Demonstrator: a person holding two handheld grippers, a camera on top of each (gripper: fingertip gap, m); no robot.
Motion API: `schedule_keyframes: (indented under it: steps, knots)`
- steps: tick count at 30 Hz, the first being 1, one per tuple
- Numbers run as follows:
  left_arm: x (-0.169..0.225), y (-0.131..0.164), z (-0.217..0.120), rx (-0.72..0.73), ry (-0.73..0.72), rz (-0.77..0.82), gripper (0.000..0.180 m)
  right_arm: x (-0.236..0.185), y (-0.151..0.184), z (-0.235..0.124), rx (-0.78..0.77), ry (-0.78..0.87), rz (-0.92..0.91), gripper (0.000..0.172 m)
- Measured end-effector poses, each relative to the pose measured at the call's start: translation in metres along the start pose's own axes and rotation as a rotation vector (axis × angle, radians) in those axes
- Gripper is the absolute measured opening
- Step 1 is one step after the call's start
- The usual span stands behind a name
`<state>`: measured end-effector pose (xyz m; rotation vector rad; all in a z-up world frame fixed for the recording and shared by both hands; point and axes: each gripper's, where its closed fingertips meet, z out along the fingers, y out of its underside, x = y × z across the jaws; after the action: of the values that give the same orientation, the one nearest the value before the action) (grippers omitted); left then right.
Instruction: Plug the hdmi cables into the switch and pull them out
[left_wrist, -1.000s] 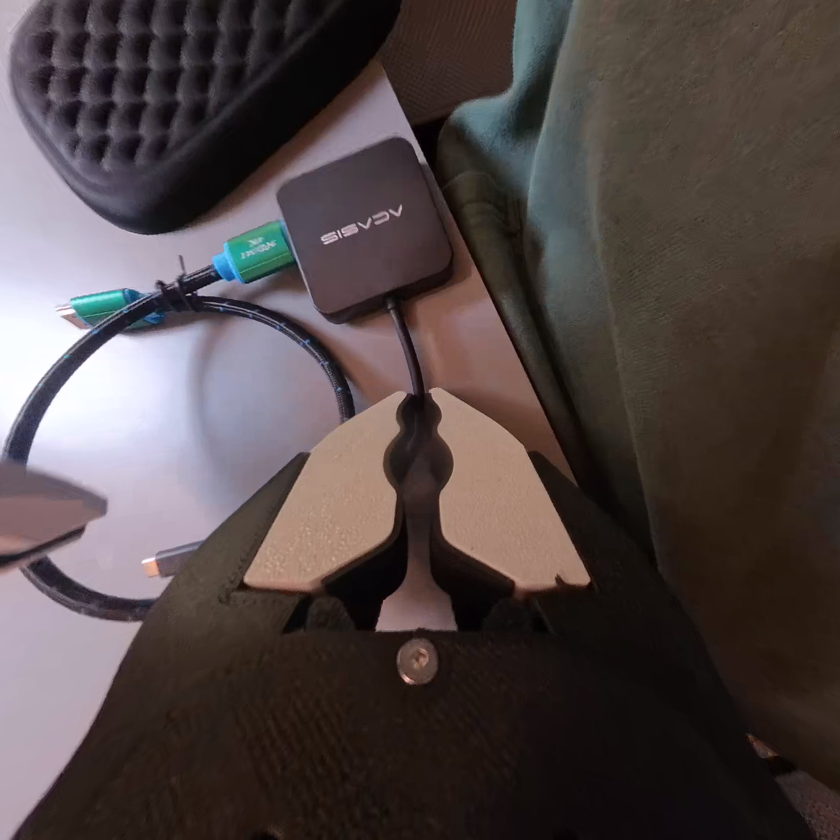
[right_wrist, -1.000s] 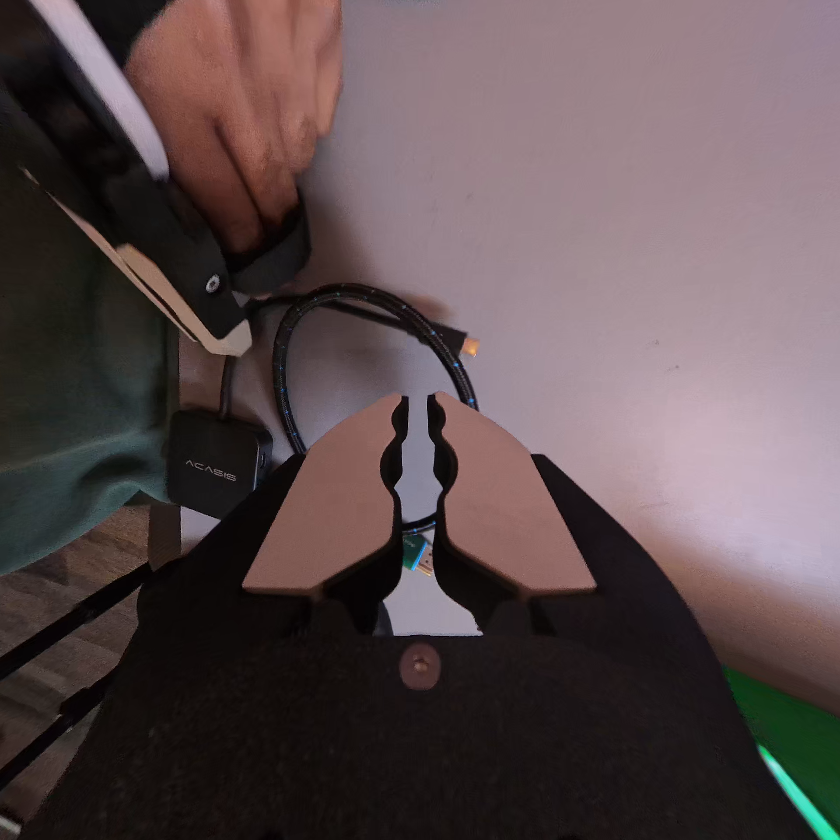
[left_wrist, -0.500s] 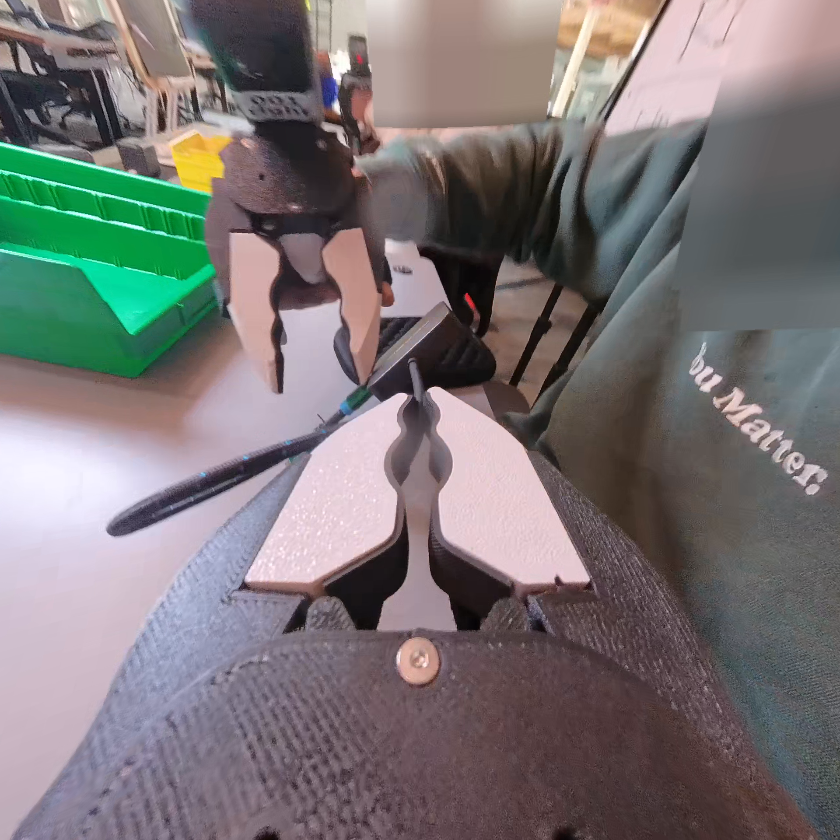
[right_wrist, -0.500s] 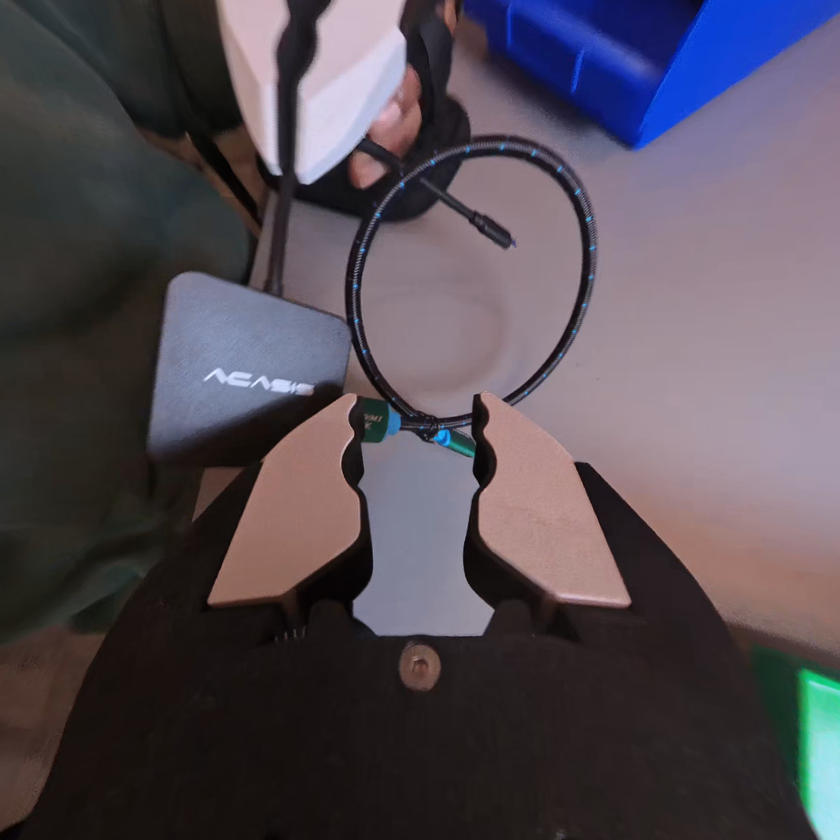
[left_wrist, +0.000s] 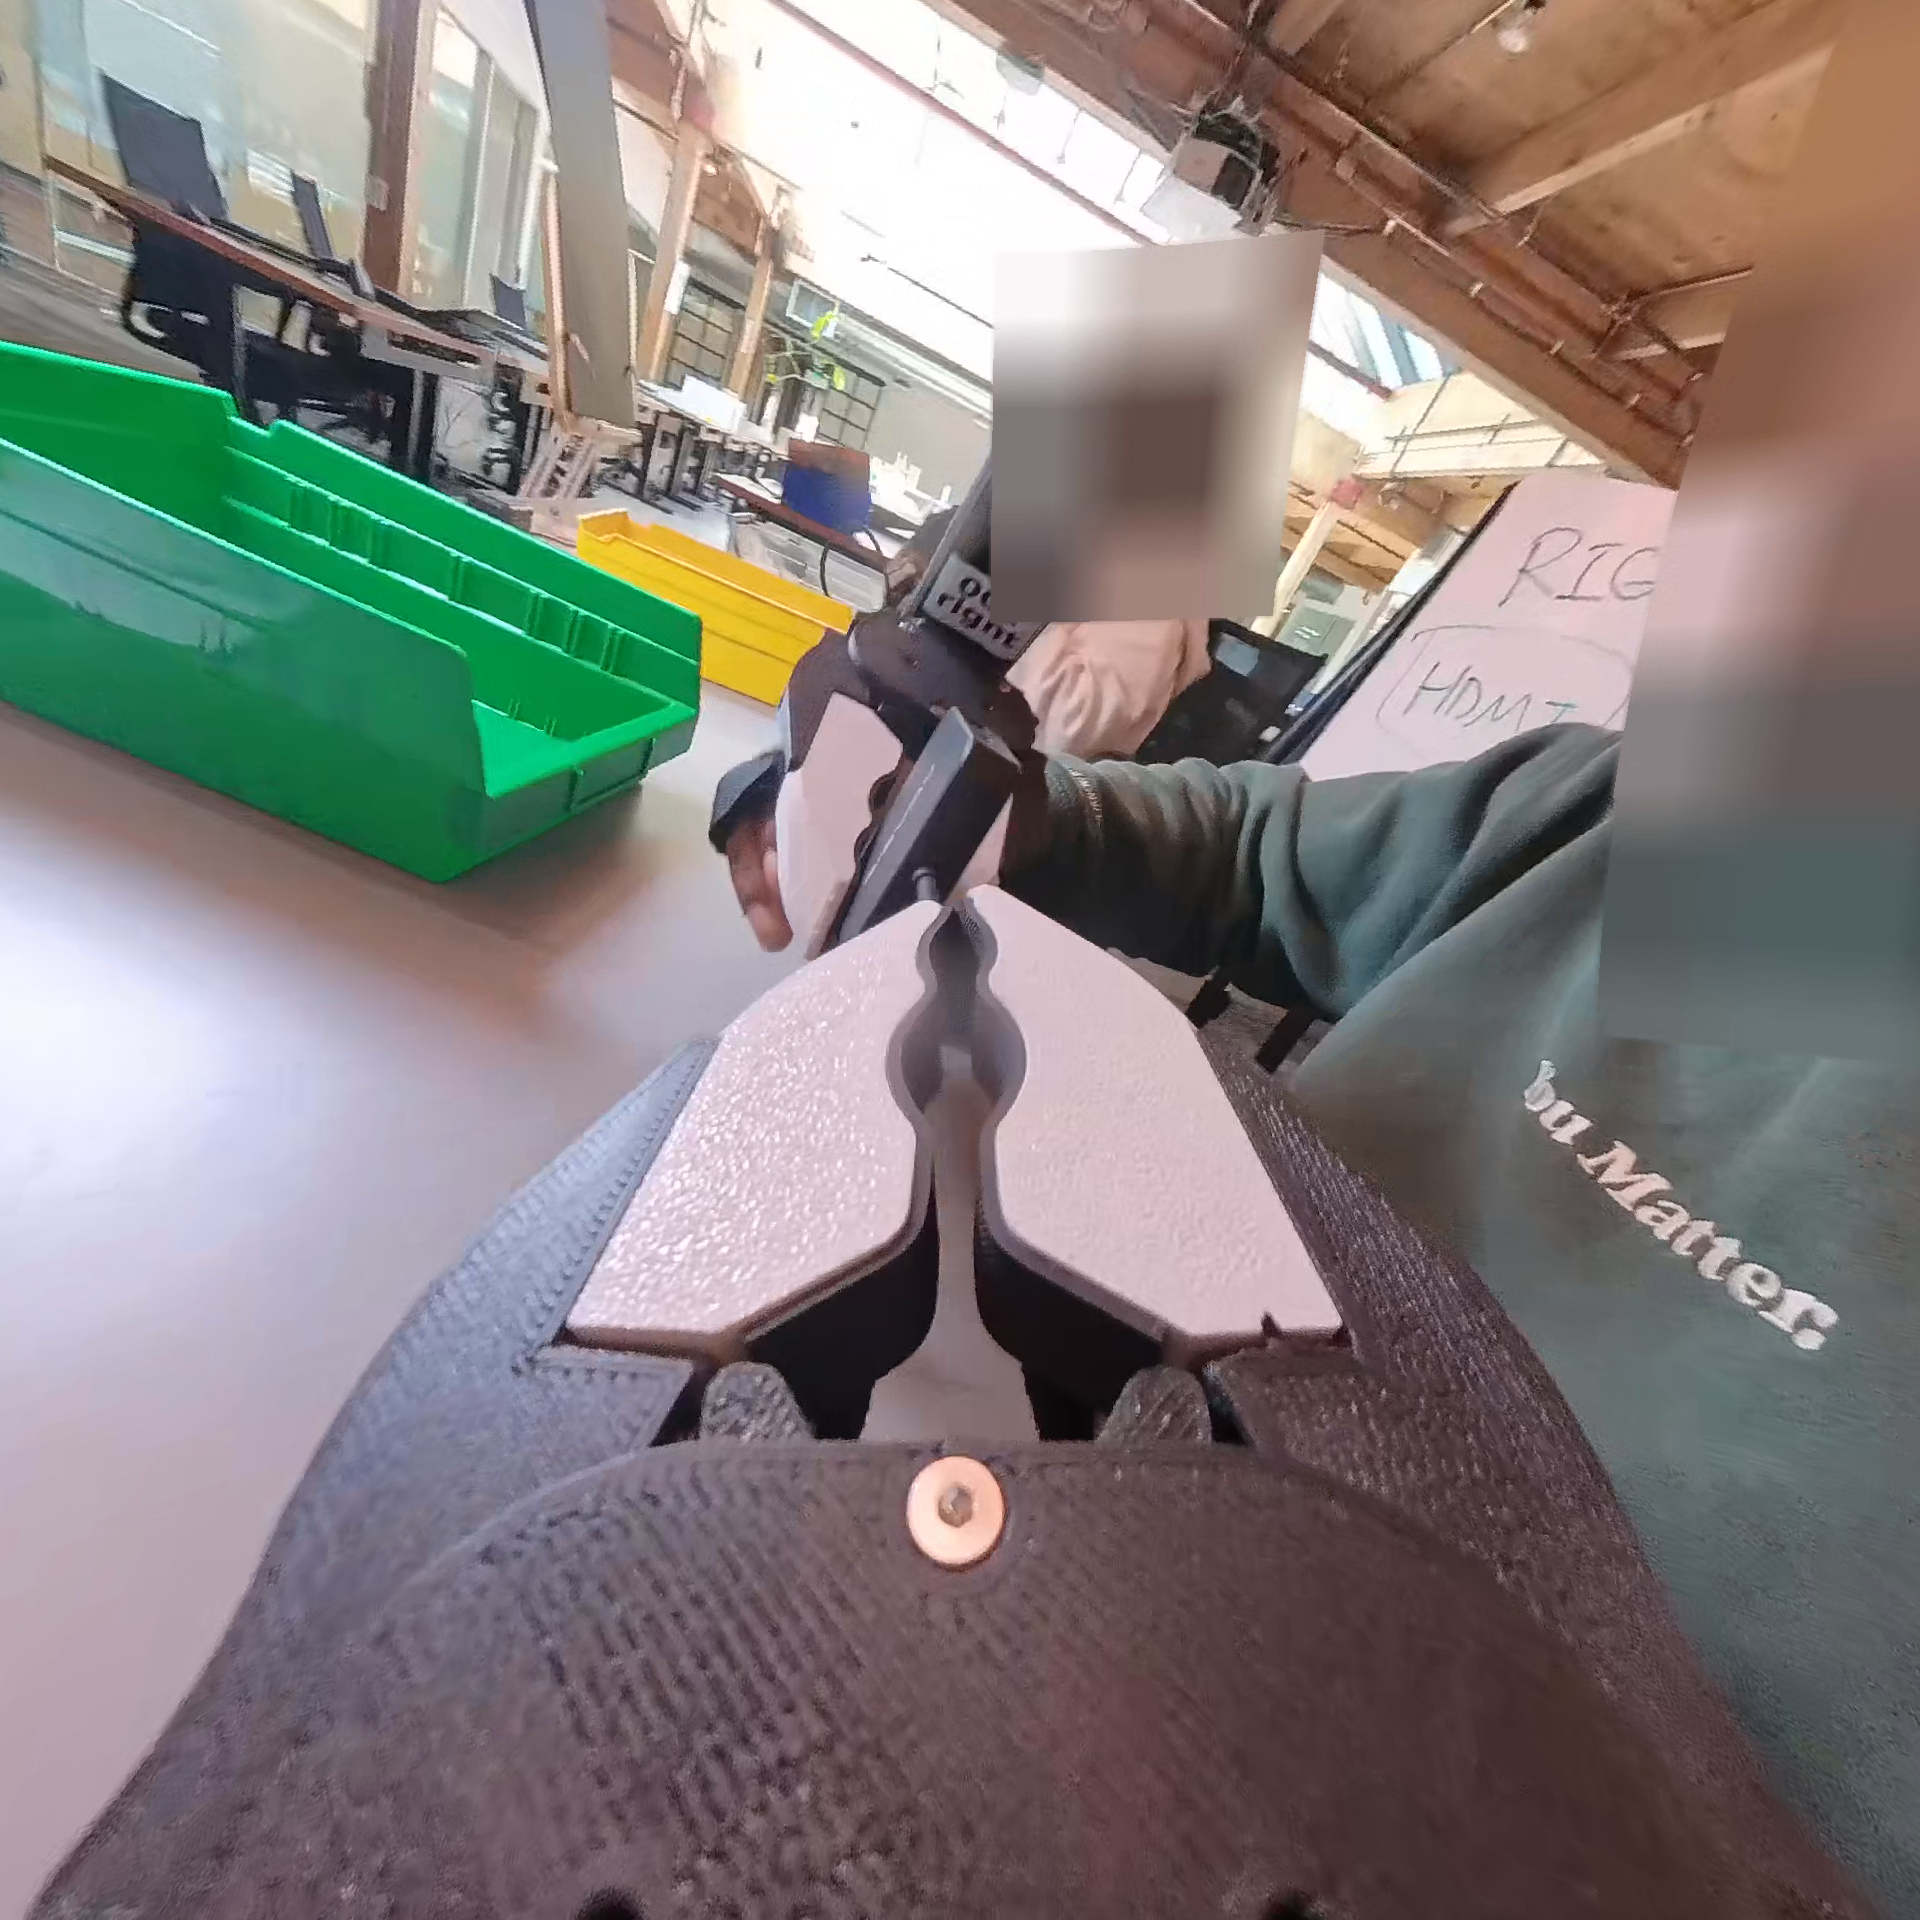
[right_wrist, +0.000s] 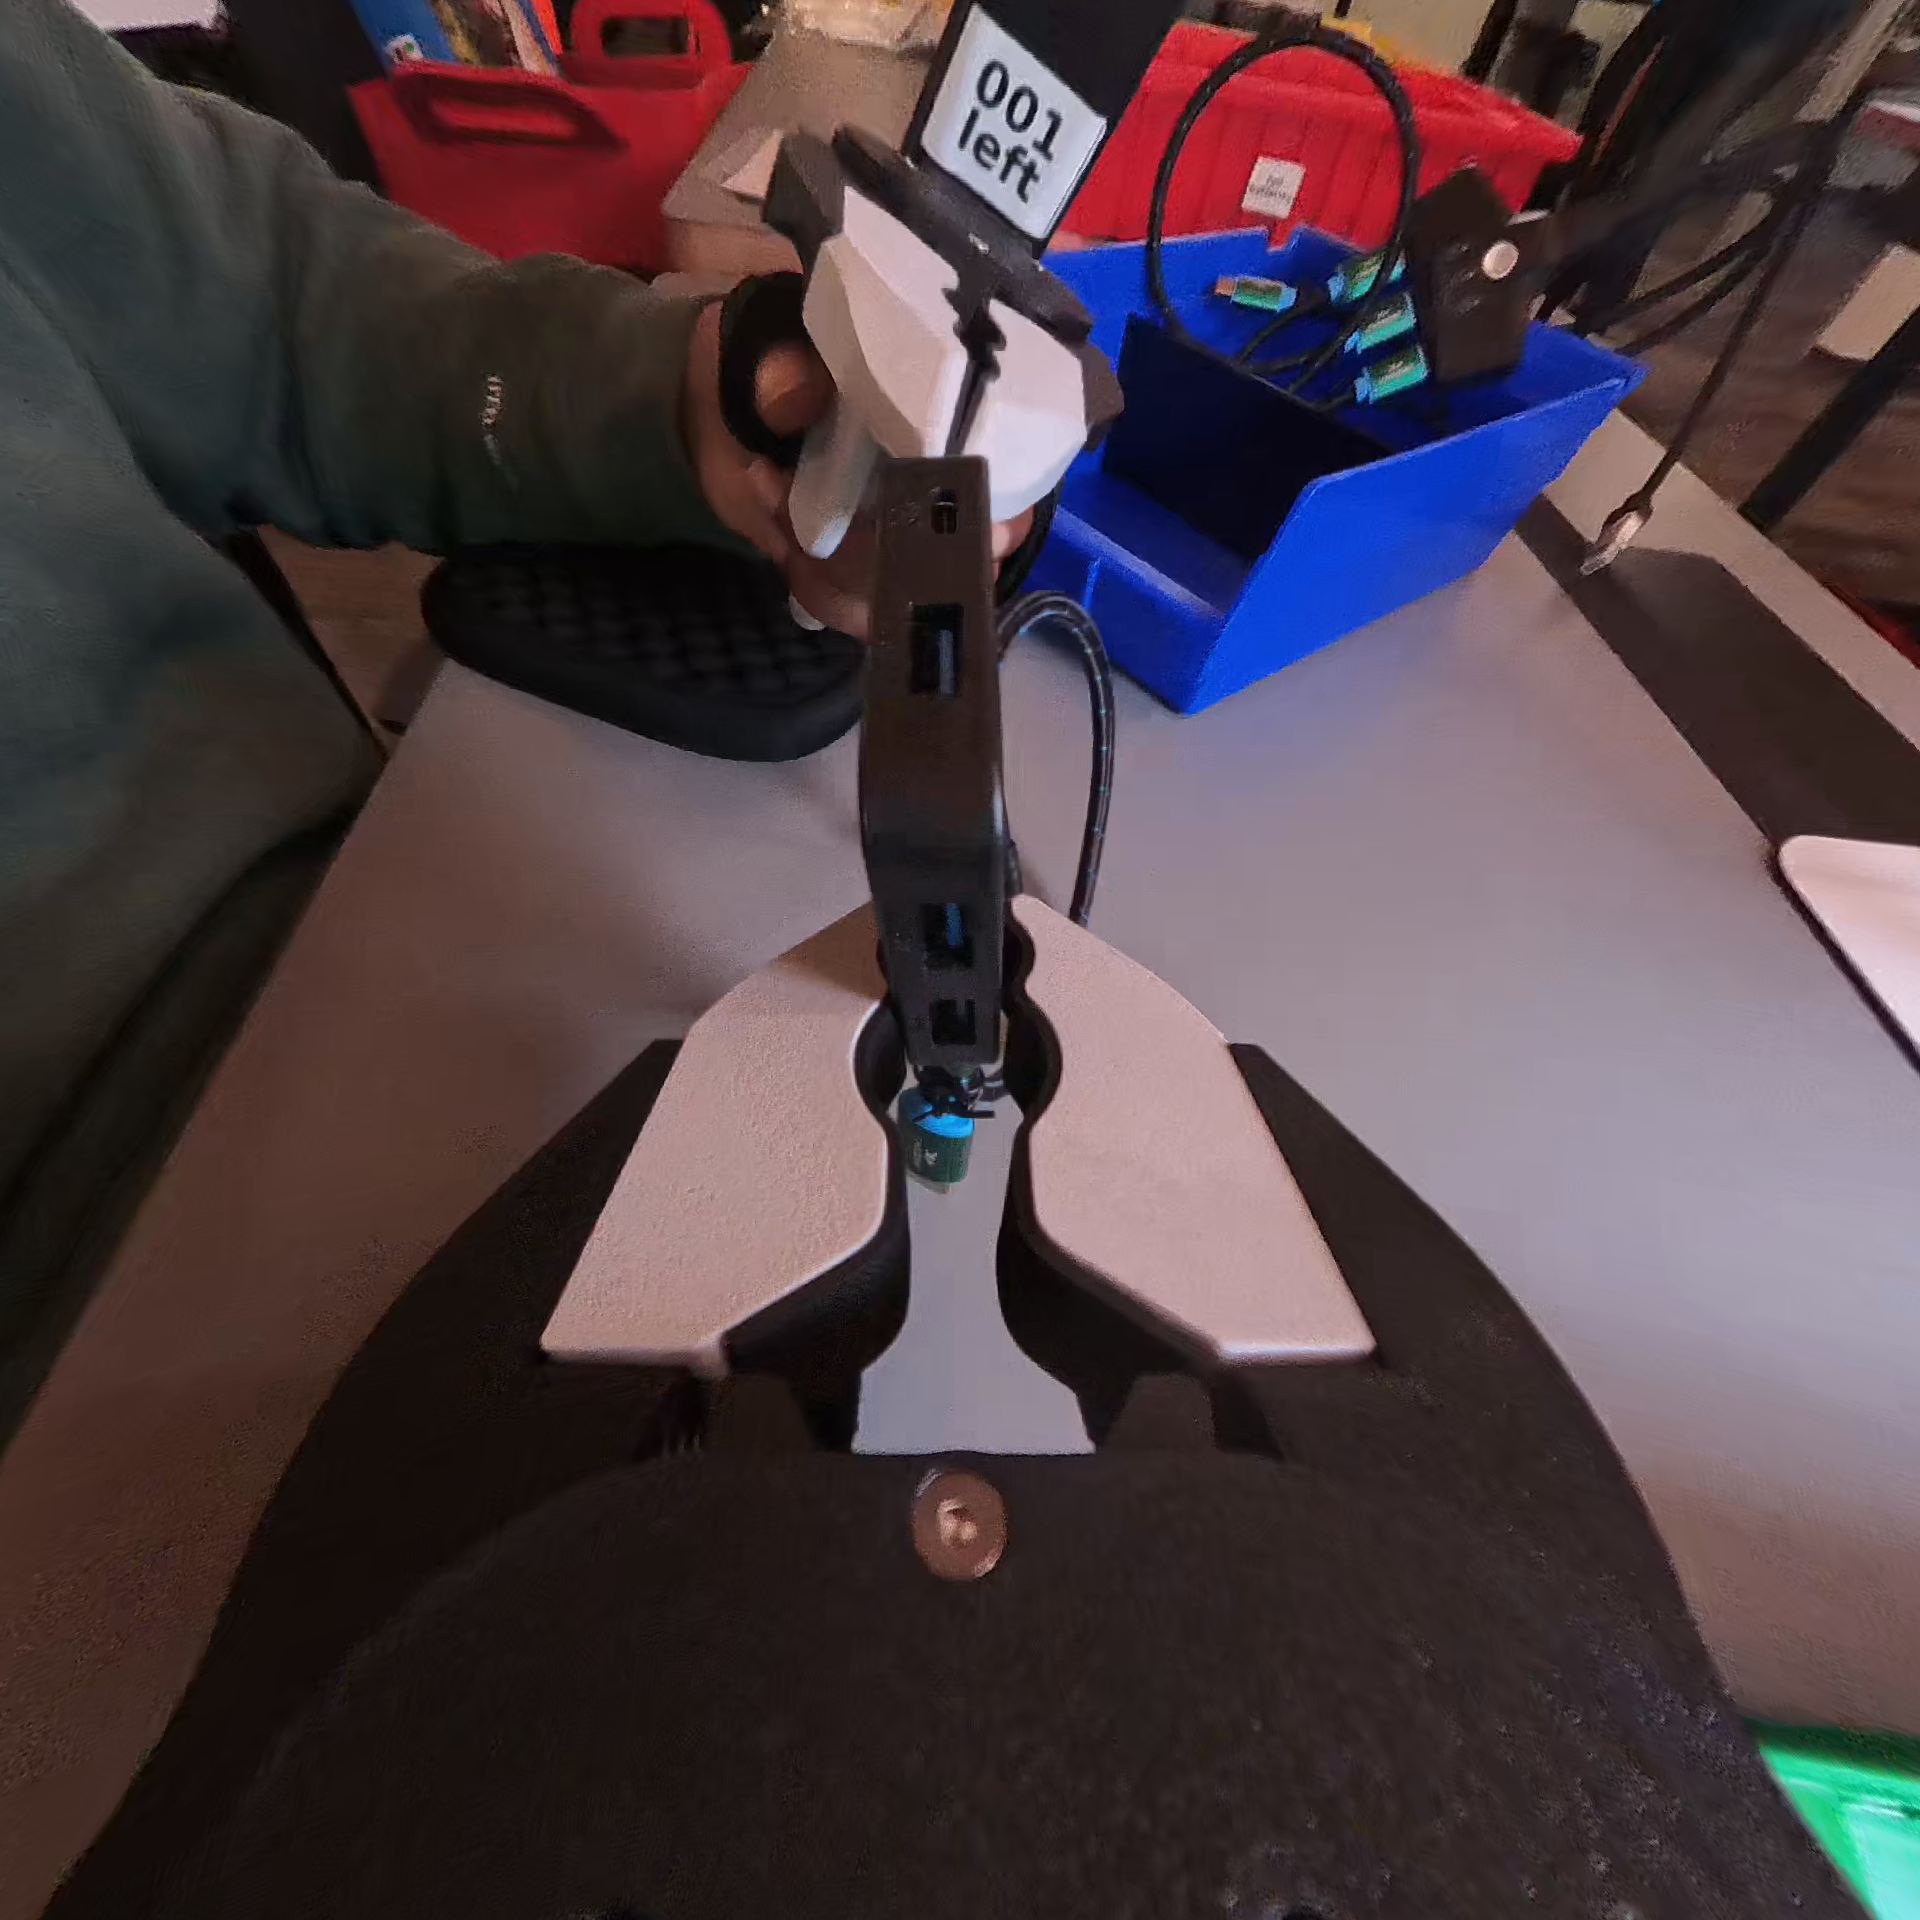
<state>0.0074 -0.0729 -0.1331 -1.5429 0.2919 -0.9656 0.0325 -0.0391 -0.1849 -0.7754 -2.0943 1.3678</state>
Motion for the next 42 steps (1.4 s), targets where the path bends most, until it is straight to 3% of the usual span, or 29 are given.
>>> schedule_keyframes:
  steps: [3,6,8,11,15,19,21,22,25,28,31,33,37,39,41,42]
  knots:
    - [-0.004,-0.009,-0.008,-0.001,-0.087,0.074,0.000,0.009,-0.009,-0.006,-0.026,-0.010,0.007,0.014]
    - [-0.011,-0.025,-0.018,-0.057,-0.286,0.342,0.000,0.016,-0.011,-0.018,-0.081,0.009,-0.018,0.014]
    - [-0.011,-0.030,-0.015,-0.123,-0.350,0.456,0.011,0.020,-0.016,-0.021,-0.077,0.029,-0.028,0.014]
    - [-0.017,-0.023,0.001,-0.236,-0.363,0.492,0.038,0.026,-0.028,-0.020,-0.024,0.056,0.011,0.014]
    - [-0.030,-0.021,0.018,-0.317,-0.388,0.584,0.049,0.036,-0.028,-0.014,-0.065,0.134,-0.020,0.014]
    - [-0.036,-0.008,0.030,-0.524,-0.395,0.788,0.048,0.035,-0.019,-0.004,-0.229,0.197,-0.174,0.014]
    - [-0.040,0.001,0.032,-0.619,-0.386,0.903,0.019,0.034,-0.018,0.001,-0.272,0.200,-0.215,0.014]
    - [-0.041,0.003,0.031,-0.636,-0.382,0.912,0.015,0.037,-0.018,0.000,-0.279,0.218,-0.243,0.014]
    - [-0.035,-0.014,0.027,-0.461,-0.340,0.782,0.014,0.042,-0.038,-0.012,-0.128,0.273,-0.228,0.020]
    - [-0.034,-0.044,0.007,-0.203,-0.308,0.601,0.013,0.060,-0.060,-0.051,0.046,0.346,-0.132,0.050]
    - [-0.037,-0.078,-0.017,0.078,-0.276,0.448,0.014,0.078,-0.063,-0.087,0.190,0.378,0.051,0.052]
    - [-0.035,-0.095,-0.028,0.236,-0.226,0.361,0.014,0.081,-0.051,-0.088,0.245,0.334,0.160,0.051]
    - [-0.018,-0.111,-0.031,0.437,-0.074,0.240,0.014,0.082,-0.023,-0.051,0.260,0.247,0.256,0.065]
    - [-0.010,-0.106,-0.022,0.433,-0.028,0.233,0.014,0.075,-0.034,-0.038,0.322,0.189,0.229,0.053]
    - [-0.006,-0.099,-0.017,0.416,-0.001,0.237,0.014,0.069,-0.050,-0.038,0.345,0.178,0.141,0.002]
    - [-0.008,-0.096,-0.018,0.408,0.006,0.226,0.014,0.068,-0.055,-0.042,0.326,0.190,0.087,0.000]
